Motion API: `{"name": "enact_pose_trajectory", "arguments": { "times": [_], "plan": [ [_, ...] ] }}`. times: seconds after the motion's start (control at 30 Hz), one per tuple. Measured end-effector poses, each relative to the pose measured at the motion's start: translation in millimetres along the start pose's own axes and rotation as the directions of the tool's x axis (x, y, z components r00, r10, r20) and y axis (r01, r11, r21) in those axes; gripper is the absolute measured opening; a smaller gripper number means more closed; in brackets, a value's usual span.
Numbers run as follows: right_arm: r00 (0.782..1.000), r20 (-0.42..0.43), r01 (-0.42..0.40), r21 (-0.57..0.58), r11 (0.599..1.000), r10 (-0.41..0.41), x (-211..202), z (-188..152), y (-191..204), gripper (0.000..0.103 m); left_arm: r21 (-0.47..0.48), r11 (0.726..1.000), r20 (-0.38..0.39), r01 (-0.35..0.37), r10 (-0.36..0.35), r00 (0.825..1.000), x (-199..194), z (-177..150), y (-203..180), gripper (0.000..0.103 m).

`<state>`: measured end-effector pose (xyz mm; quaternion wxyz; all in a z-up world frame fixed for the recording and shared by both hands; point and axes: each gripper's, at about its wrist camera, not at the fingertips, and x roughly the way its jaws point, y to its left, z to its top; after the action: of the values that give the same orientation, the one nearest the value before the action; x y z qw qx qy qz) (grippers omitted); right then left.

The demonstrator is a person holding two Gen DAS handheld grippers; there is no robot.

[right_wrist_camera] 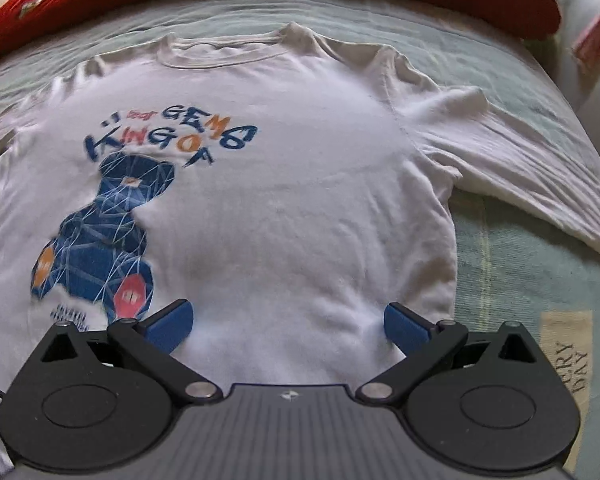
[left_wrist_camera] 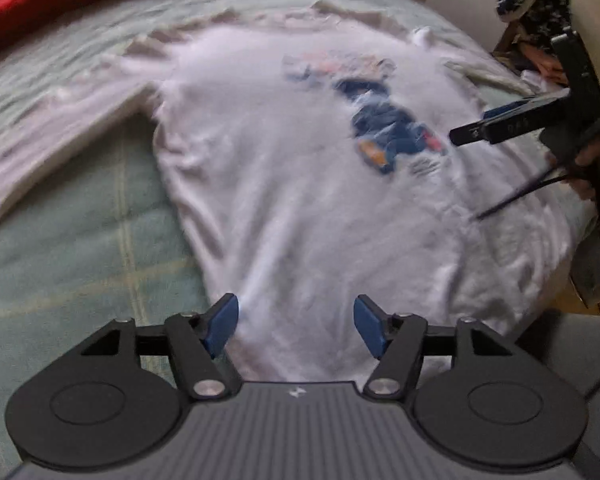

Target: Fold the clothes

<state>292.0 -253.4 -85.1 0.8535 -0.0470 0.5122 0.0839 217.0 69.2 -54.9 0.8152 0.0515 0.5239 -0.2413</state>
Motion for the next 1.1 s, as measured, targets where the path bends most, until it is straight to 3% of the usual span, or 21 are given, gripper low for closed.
{"name": "enact_pose_trajectory", "arguments": {
  "times": [0.1,0.23,0.3,0.47,0.67,0.83,1.1],
  "plan": [
    [0.998,0.058,-0.028,-0.090,0.996,0.033,-11,2,8,0.103,0.072,0.997,0.069,0.041,-0.046,0.997,2,13,-7,0.065],
    [0.998,0.041,-0.033,-0.187,0.982,0.041,2,-8,22,0.103,0.092,0.995,-0.006,0.045,-0.044,0.999,34,10,-8,0.065],
    [0.997,0.066,-0.036,-0.173,0.984,0.048,4,-18,20,0.103,0.112,0.993,0.014,0.041,-0.043,0.999,34,6,-10,0.069],
    [0.992,0.108,-0.046,-0.121,0.992,0.060,5,-26,15,0.103,0.119,0.992,0.023,0.052,-0.055,0.998,32,4,-9,0.070],
    [0.994,0.091,-0.057,-0.117,0.992,0.068,6,-24,13,0.103,0.125,0.992,0.013,0.030,-0.032,0.999,35,9,-15,0.072],
    [0.996,0.075,-0.048,-0.106,0.993,0.056,7,-22,15,0.103,0.077,0.997,0.002,0.018,-0.018,1.000,36,12,-15,0.073],
    [0.995,0.094,-0.029,-0.088,0.996,0.038,3,-27,17,0.103,0.078,0.996,0.111,-0.031,0.022,0.994,33,-6,-23,0.076]
  ]
}}
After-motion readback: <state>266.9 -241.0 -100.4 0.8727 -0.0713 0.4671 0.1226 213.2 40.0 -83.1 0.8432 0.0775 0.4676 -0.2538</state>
